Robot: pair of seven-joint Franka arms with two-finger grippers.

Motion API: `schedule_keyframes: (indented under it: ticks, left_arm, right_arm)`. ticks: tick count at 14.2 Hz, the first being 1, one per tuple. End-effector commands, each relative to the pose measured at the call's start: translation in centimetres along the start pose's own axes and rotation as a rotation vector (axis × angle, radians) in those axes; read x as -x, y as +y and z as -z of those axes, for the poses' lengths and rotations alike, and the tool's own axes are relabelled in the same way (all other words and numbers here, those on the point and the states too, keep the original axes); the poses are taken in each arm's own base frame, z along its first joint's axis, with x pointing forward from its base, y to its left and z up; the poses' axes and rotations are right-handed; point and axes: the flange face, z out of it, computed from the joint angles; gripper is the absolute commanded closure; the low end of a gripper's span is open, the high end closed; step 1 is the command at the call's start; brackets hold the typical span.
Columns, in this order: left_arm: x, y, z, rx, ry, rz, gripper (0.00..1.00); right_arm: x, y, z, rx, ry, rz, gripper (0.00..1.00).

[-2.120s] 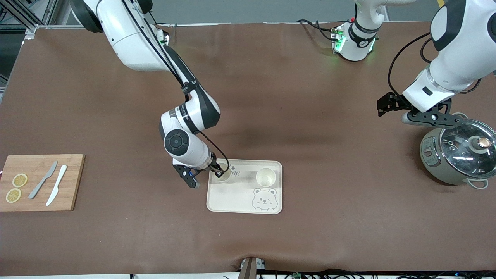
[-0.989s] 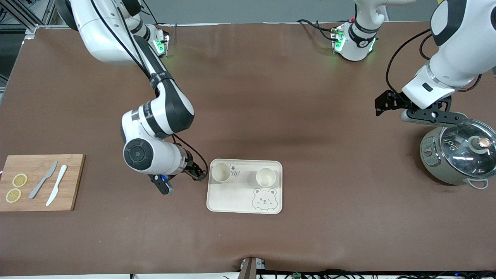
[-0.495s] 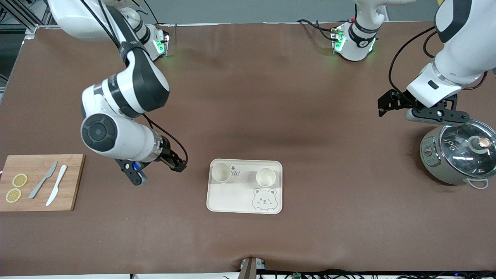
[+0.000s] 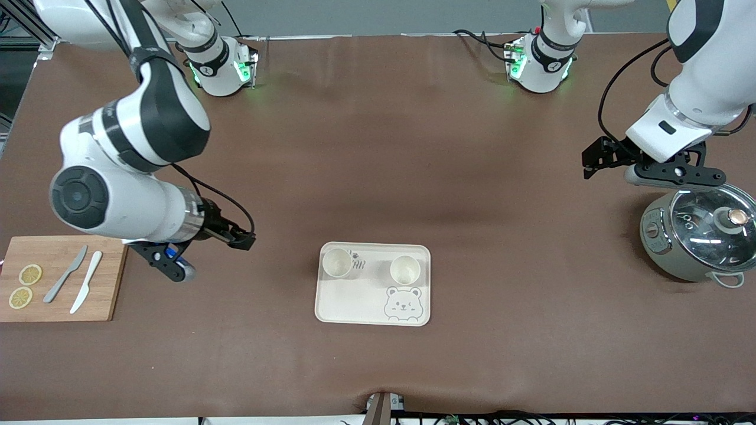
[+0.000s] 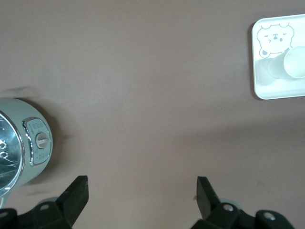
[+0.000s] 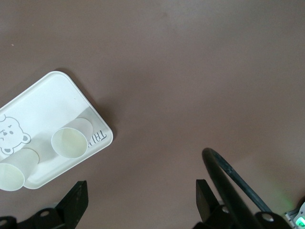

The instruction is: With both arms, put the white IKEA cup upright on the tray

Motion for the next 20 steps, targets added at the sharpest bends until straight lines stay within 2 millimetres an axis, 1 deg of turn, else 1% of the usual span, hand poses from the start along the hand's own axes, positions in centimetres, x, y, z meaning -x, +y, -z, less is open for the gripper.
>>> schedule_keyframes:
  ticks: [1, 2, 3, 5, 6, 8, 9, 10, 11, 12, 13, 14, 15, 17, 18, 20]
  left_arm:
    - [-0.5, -0.4, 0.6, -0.022, 0.014, -0.016, 0.0]
    - [-0.5, -0.5, 0.6, -0.022, 0.012, -0.015, 0.0]
    - [-0.5, -0.4, 0.6, -0.022, 0.012, -0.016, 0.0]
    - [-0.4, -0.3, 0.5, -0.02, 0.009, -0.016, 0.0]
    - [-0.4, -0.3, 0.5, -0.021, 0.008, -0.016, 0.0]
    - [-0.4, -0.3, 0.5, -0.02, 0.009, -0.019, 0.0]
    - [-0.4, -0.3, 0.5, -0.02, 0.009, -0.017, 0.0]
    - [-0.4, -0.3, 0.5, -0.02, 0.009, -0.017, 0.0]
    - [-0.4, -0.2, 0.5, -0.018, 0.009, -0.018, 0.0]
    - [-0.4, -0.2, 0.5, -0.018, 0.007, -0.018, 0.0]
    - [-0.4, -0.2, 0.5, -0.016, 0.007, -0.015, 0.0]
    - [-0.4, -0.2, 0.6, -0.014, 0.007, -0.016, 0.0]
    - [-0.4, -0.2, 0.6, -0.014, 0.006, -0.014, 0.0]
    - [-0.4, -0.2, 0.6, -0.013, 0.006, -0.014, 0.0]
    - [-0.4, -0.2, 0.6, -0.013, 0.006, -0.014, 0.0]
    - [-0.4, -0.2, 0.6, -0.011, 0.006, -0.014, 0.0]
  right_arm:
    - [0.1, 2.5, 3.3, -0.023, 0.016, 0.082, 0.0]
    - [-0.3, 3.1, 3.6, -0.025, 0.016, 0.104, 0.0]
    - [-0.2, 3.9, 4.1, -0.003, 0.006, 0.121, 0.0]
    - [0.2, 4.6, 4.5, 0.039, 0.001, 0.178, 0.0]
    - [0.6, 5.3, 5.6, 0.067, 0.033, 0.229, 0.0]
    - [1.0, 6.9, 7.3, 0.144, 0.07, 0.403, 0.0]
    - [1.4, 7.9, 8.6, 0.163, 0.088, 0.483, 0.0]
    - [1.2, 9.6, 10.1, 0.167, 0.106, 0.514, 0.0]
    - [1.1, 10.7, 10.9, 0.178, 0.101, 0.545, 0.0]
    - [1.5, 11.2, 11.5, 0.182, 0.1, 0.582, 0.0]
    - [1.7, 11.7, 11.9, 0.188, 0.097, 0.612, 0.0]
    - [1.2, 12.6, 12.2, 0.193, 0.091, 0.642, 0.0]
    - [0.8, 14.0, 12.8, 0.198, 0.079, 0.681, 0.0]
    - [-0.1, 16.6, 12.9, 0.202, 0.056, 0.737, 0.0]
    - [0.1, 17.7, 13.2, 0.197, 0.06, 0.758, 0.0]
    - [1.1, 19.1, 13.9, 0.194, 0.085, 0.763, 0.0]
